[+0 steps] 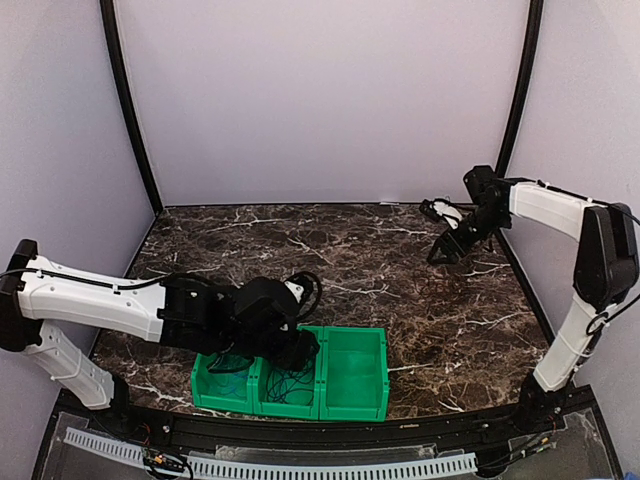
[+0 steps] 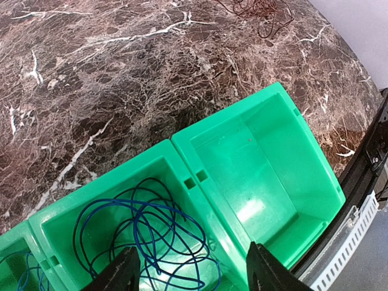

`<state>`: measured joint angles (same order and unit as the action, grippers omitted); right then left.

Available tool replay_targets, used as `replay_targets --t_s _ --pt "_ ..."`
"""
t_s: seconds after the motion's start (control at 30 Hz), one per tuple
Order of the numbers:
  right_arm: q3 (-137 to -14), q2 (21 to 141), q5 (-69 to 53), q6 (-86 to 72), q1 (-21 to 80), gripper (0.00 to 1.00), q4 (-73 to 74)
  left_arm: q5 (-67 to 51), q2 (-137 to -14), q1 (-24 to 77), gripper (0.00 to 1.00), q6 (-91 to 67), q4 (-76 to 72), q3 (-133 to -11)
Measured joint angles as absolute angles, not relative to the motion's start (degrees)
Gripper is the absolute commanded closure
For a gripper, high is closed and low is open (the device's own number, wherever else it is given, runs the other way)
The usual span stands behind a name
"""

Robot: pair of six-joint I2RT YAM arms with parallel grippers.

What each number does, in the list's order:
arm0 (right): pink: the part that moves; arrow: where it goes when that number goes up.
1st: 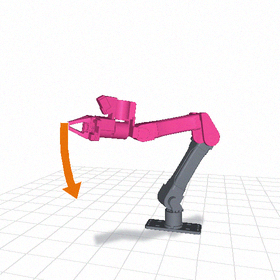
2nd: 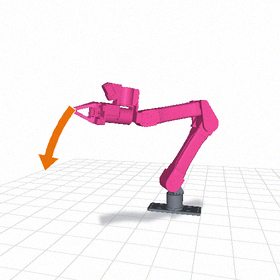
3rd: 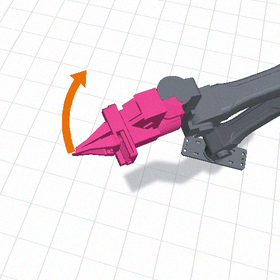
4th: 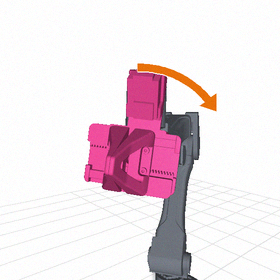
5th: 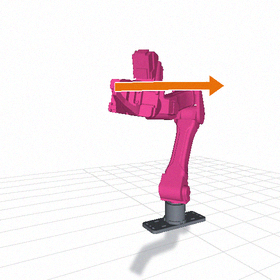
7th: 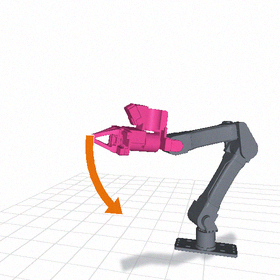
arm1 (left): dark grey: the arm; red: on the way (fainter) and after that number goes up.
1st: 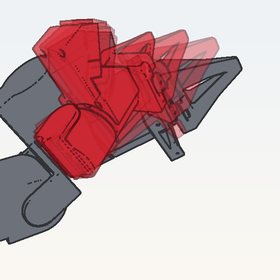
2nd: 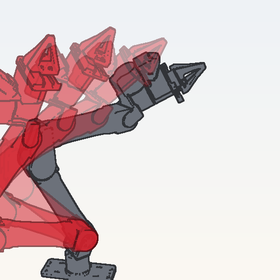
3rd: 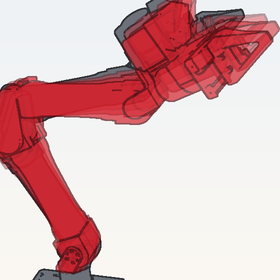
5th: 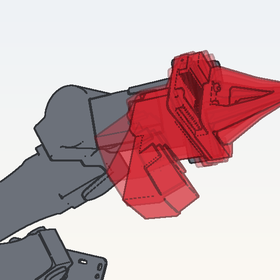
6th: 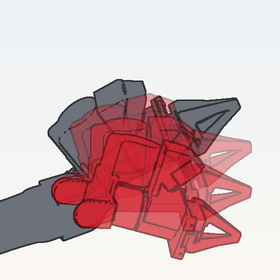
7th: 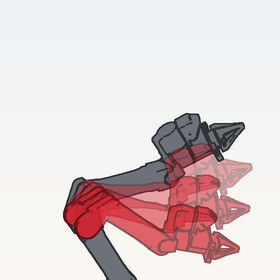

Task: Untangle the cables

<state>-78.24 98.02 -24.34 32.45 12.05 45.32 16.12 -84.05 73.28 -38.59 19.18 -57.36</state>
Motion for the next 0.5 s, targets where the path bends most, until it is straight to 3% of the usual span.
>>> replay_targets --t_s 0.5 --pt "-80.2 107.7 -13.0 28.3 7.6 0.35 41.6 22.6 -81.3 73.3 0.37 -32.6 26.1 -67.0"
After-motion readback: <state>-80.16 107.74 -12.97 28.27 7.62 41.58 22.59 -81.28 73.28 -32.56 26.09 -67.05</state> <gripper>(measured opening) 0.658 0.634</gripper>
